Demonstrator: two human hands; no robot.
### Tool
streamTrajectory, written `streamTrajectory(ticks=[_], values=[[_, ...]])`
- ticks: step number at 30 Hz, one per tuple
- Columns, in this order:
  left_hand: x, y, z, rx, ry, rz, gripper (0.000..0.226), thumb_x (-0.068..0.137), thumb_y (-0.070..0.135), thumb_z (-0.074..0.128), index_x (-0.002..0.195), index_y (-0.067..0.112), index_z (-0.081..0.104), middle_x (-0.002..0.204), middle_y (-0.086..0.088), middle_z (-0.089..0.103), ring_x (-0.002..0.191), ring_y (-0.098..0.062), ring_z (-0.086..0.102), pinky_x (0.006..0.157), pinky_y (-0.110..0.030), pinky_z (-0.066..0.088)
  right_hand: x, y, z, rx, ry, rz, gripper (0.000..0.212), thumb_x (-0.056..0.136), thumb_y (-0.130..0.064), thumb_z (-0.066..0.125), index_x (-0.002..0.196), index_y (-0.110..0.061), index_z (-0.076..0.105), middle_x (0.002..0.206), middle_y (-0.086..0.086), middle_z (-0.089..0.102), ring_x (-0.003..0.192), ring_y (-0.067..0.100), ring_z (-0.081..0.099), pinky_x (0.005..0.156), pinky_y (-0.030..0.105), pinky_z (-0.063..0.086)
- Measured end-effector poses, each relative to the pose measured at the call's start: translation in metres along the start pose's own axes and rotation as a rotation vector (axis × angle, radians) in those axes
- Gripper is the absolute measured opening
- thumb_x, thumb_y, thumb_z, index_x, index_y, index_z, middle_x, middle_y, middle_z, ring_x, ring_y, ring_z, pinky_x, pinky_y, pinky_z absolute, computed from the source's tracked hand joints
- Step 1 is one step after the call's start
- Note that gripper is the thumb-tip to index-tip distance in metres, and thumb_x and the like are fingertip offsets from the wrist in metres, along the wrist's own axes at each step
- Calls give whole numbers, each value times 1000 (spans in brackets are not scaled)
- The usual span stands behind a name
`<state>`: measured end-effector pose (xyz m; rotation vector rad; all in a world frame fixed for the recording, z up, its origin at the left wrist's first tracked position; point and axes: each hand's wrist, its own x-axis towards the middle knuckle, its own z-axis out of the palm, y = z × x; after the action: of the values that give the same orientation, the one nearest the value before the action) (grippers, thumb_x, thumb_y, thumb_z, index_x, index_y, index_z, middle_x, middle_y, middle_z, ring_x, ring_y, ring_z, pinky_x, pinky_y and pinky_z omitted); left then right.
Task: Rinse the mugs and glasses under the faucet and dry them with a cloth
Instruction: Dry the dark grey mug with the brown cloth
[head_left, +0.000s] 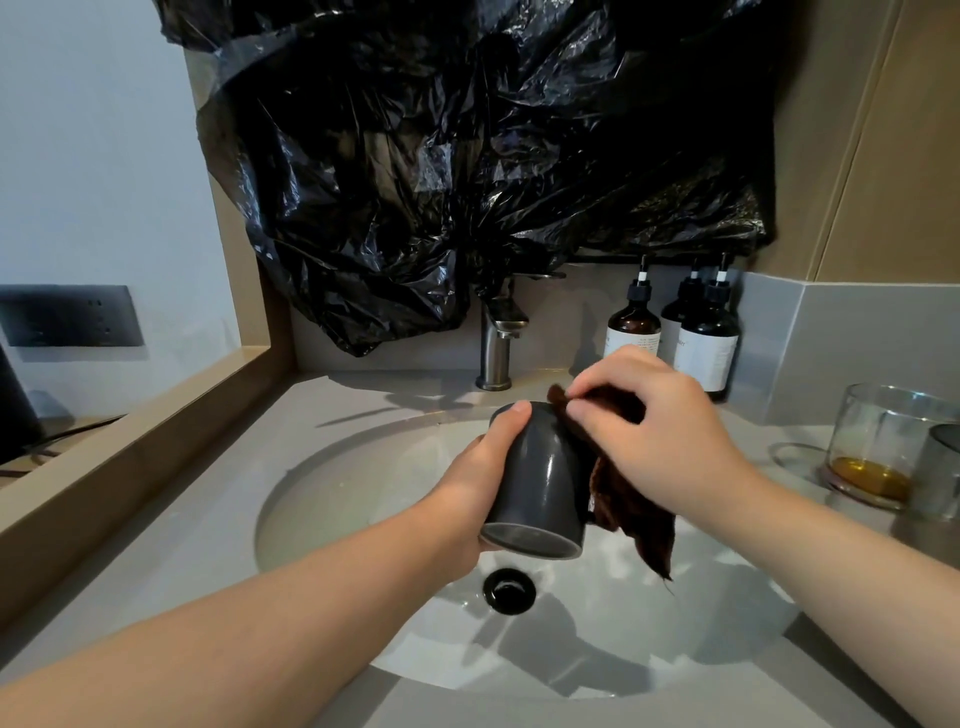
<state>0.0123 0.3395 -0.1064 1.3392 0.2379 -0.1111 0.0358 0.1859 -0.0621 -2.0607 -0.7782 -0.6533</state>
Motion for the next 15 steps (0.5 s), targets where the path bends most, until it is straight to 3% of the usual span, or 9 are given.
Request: streamTrajectory(ticks=[3,6,8,13,15], values=[[0,0,0,-12,16,18,57,79,66,56,112,21,62,95,-10,73,78,-26,70,66,-34,56,-11,-2,12,-97,-117,-234,4,79,-19,69,82,-22,69,87,-16,53,82,3,53,76,21,43],[2,3,-5,-64,45,13,58,79,68,52,99,17,68,76,-8,71,65,-23,67,60,-29,51,-19,-9,18,-40,-298,-284,3,76,-25,66,79,-26,67,85,-21,50,78,4,54,70,25,44],[4,4,-7,-76,57,-7,60,78,70,52,97,15,69,75,-8,72,65,-24,67,62,-30,51,-19,-11,20,-9,-336,-293,2,76,-25,67,77,-25,68,84,-20,51,77,5,54,70,25,44],[2,1,-1,-82,-17,14,51,78,65,57,100,19,66,83,-8,74,75,-25,70,72,-36,56,-6,4,12,5,-2,-161,9,79,-10,72,76,-17,67,83,-11,56,81,5,56,76,20,43],[0,-1,1,-80,-20,9,53,77,65,59,102,19,65,86,-9,75,79,-26,71,77,-38,57,-5,7,10,5,46,-91,9,80,-10,71,76,-17,67,83,-11,57,82,5,56,76,23,44]])
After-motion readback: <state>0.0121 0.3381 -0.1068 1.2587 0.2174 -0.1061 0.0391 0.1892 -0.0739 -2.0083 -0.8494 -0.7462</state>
